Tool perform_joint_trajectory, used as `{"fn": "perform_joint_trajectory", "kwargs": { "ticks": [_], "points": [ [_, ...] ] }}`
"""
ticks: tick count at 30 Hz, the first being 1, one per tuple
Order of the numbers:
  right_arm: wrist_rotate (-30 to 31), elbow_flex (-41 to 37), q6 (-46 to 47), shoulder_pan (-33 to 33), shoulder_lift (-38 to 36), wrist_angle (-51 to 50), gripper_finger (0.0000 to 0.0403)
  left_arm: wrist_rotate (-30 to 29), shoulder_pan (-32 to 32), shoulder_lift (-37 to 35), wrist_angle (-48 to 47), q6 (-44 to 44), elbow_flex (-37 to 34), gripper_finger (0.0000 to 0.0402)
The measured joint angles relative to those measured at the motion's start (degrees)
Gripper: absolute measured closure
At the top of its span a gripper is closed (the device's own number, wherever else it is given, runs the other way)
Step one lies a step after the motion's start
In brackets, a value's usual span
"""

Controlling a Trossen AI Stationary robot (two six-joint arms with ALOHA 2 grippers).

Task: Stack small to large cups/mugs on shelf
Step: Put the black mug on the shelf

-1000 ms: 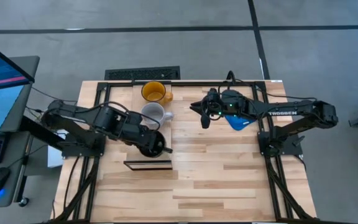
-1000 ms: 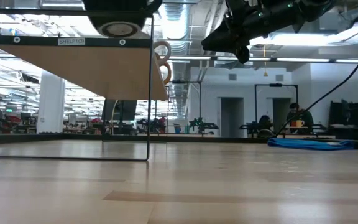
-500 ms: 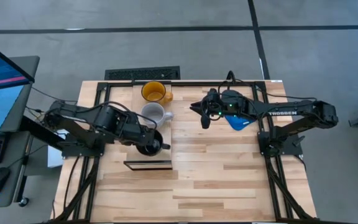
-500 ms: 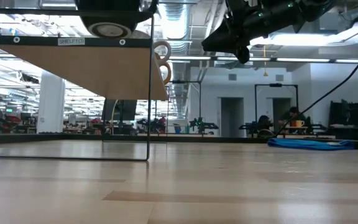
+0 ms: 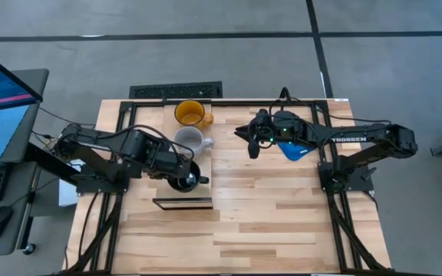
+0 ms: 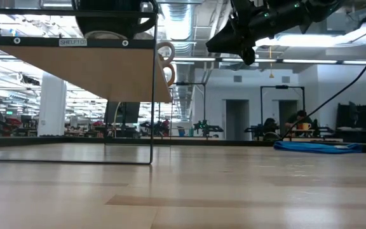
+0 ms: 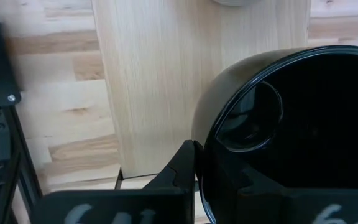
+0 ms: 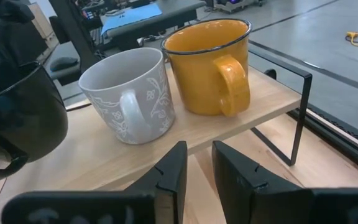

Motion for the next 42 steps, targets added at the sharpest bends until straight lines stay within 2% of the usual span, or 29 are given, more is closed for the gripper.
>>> {"fn": "perform_joint_trajectory", "kwargs": {
  "ticks": [12, 15, 18, 24, 34, 42],
  "points": [
    [0.0, 0.0, 0.0, 0.0, 0.0, 0.0, 0.0305, 1.82, 2.91, 0.66, -0.05, 2.92, -0.02, 0.0396],
    [0.0, 0.0, 0.01, 0.0, 0.0, -0.07, 0.0305, 3.8, 3.37, 1.82, 0.31, 5.12, -0.22, 0.0396],
    [0.0, 0.0, 0.0, 0.0, 0.0, -0.72, 0.0305, 3.21, 3.47, 2.47, 0.47, 7.35, -0.24, 0.0396],
    [-0.02, 0.0, 0.0, 0.0, 0.02, -1.79, 0.0305, 2.74, 4.05, 2.79, 3.63, 8.35, -0.24, 0.0396],
    [-0.02, 0.0, 0.0, 0.17, 0.02, -2.56, 0.0305, 3.25, 4.21, 4.33, 3.47, 9.03, -0.23, 0.0396],
    [-0.09, 0.0, 0.0, 0.39, 0.02, -2.58, 0.0305, 5.9, 4.25, 4.66, 2.15, 7.57, -0.24, 0.0396]
  ]
}}
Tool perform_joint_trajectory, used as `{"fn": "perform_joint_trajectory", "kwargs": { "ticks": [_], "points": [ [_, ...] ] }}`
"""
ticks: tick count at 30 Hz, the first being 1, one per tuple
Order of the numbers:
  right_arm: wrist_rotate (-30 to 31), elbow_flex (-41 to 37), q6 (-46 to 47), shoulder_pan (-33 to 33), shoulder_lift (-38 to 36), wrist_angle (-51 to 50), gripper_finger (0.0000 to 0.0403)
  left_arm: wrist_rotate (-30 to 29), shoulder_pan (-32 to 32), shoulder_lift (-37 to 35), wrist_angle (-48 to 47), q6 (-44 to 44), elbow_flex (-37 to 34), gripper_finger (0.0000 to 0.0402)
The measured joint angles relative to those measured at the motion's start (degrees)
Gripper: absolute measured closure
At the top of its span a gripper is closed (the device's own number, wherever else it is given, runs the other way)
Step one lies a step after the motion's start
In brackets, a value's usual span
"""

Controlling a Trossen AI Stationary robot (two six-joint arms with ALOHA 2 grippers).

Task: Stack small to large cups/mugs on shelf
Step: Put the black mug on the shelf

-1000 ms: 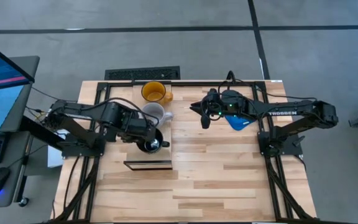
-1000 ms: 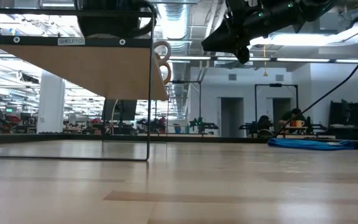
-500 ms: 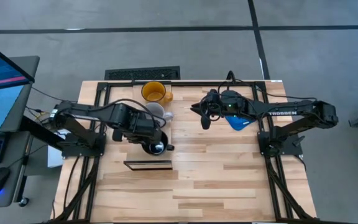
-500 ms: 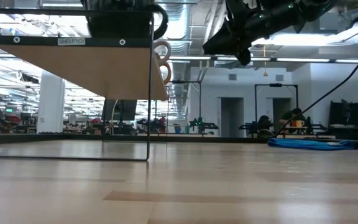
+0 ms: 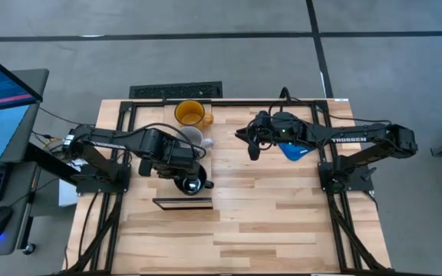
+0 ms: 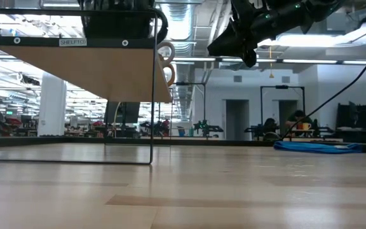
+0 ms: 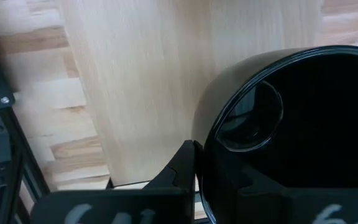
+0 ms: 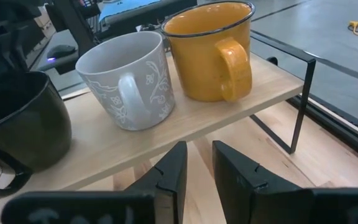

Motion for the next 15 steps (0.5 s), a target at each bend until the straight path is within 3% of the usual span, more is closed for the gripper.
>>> {"fn": "perform_joint_trajectory", "kwargs": {
  "ticks": [15],
  "points": [
    [0.02, 0.0, 0.02, 0.0, 0.0, -0.02, 0.0305, -0.48, -0.23, -0.03, -0.22, -4.51, 0.0, 0.0396]
  ]
}}
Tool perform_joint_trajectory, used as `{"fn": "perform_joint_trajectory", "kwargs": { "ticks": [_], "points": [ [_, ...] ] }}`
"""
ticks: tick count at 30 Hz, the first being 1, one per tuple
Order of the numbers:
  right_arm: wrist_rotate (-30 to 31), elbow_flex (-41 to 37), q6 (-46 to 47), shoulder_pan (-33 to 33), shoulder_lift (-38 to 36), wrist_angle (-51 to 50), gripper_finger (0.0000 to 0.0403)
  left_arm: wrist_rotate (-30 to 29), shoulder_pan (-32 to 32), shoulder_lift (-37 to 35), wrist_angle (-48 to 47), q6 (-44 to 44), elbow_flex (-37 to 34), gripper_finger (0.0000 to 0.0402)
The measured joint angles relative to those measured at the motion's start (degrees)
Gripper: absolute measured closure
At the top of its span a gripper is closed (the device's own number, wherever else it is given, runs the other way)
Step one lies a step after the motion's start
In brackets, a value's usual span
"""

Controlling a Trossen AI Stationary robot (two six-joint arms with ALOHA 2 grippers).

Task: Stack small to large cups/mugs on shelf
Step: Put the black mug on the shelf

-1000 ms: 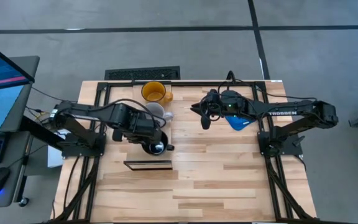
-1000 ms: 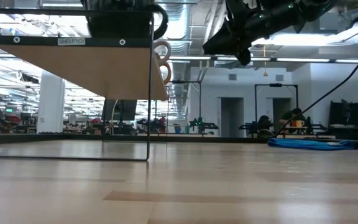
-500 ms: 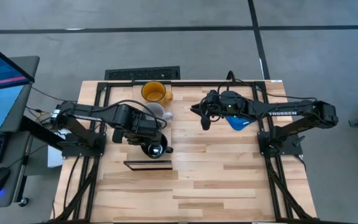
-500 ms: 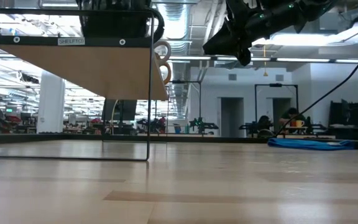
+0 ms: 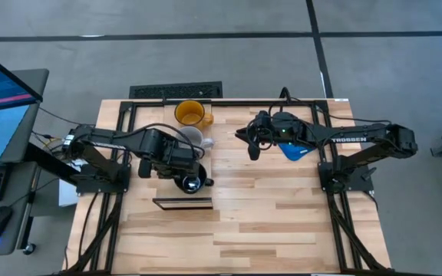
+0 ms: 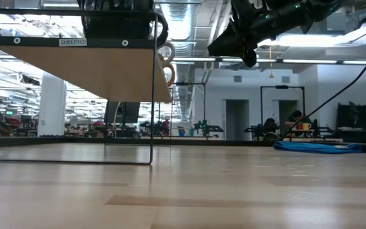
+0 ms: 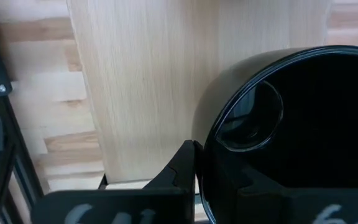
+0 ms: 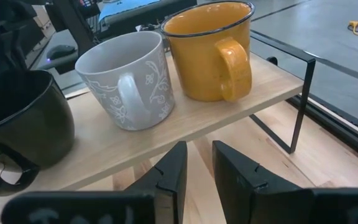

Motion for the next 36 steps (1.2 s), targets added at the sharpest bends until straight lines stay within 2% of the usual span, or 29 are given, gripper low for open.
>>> {"fn": "perform_joint_trajectory", "kwargs": {
  "ticks": [4, 10, 17, 36],
  "points": [
    [0.02, 0.0, -0.01, 0.0, 0.0, 0.0, 0.0305, -1.63, -0.19, -0.09, 0.46, -1.13, -0.84, 0.0396],
    [0.02, 0.0, -0.02, 0.0, -0.1, 0.0, 0.0305, 0.53, -0.4, -0.59, 3.08, -2.0, -4.29, 0.0395],
    [0.02, 0.0, -0.02, 0.0, -0.35, 0.11, 0.0305, 0.6, -0.41, -0.78, 3.52, -1.94, -3.93, 0.0378],
    [0.04, 0.0, -0.02, 0.0, -0.33, 0.07, 0.0305, 0.78, -0.43, -0.92, 4.59, -0.02, -4.07, 0.0373]
  ]
}}
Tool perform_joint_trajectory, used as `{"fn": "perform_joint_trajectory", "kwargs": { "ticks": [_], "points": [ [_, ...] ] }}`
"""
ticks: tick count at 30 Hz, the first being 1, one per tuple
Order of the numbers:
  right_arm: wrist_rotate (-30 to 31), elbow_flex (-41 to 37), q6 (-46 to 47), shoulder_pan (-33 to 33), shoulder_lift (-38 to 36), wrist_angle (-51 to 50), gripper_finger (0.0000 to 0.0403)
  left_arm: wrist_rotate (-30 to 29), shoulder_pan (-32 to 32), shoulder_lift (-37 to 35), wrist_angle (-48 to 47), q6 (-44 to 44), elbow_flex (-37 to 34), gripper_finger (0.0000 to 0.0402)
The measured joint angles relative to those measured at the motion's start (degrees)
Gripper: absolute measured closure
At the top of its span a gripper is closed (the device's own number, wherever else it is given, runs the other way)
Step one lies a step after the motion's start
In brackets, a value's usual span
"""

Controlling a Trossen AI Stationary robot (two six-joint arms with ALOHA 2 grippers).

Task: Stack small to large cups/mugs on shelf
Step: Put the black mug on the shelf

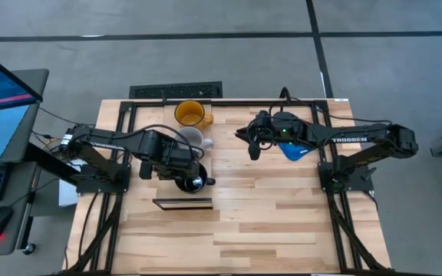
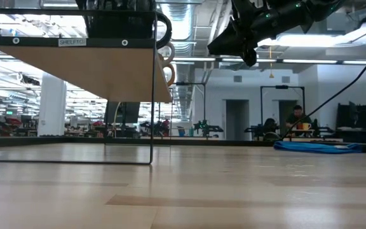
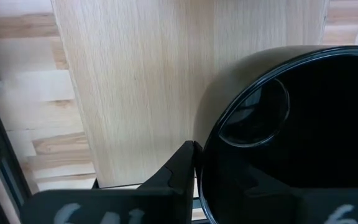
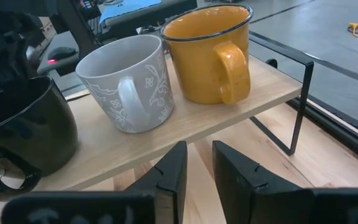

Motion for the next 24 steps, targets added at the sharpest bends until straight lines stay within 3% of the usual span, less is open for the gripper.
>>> {"fn": "perform_joint_trajectory", "kwargs": {
  "ticks": [5, 15, 24],
  "points": [
    [0.0, 0.0, 0.0, 0.0, 0.0, 0.0, 0.0305, 0.2, 0.0, 0.2, 0.19, 0.36, -0.17, 0.0361],
    [0.0, 0.0, 0.0, 0.0, 0.0, 0.02, 0.0305, 1.14, -0.04, 0.27, 0.71, 0.09, -0.24, 0.0274],
    [-0.02, 0.0, 0.0, 0.0, 0.0, -0.03, 0.0305, 1.51, -0.03, -0.79, 1.57, 0.59, -0.2, 0.026]
  ]
}}
